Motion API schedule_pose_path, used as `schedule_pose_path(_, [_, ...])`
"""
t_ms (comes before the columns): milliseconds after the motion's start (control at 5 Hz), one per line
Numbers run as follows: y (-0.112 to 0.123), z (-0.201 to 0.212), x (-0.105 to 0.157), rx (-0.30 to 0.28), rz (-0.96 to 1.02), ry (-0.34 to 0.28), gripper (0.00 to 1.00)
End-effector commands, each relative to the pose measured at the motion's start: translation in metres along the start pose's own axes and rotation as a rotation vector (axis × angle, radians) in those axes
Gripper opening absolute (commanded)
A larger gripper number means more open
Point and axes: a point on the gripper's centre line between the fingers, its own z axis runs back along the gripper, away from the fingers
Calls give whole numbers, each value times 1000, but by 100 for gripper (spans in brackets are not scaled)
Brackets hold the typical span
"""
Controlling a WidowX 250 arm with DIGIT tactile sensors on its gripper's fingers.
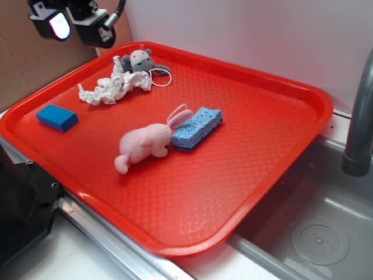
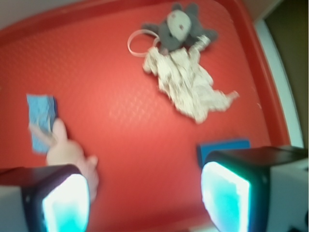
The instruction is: Grab the white paper.
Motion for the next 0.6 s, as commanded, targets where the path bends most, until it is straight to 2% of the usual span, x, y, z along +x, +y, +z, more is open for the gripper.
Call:
schedule_pose_path(0, [31,-35,31,71,110,-35,100])
schedule_pose_path(400, [48,-72,37,107,192,-6,100])
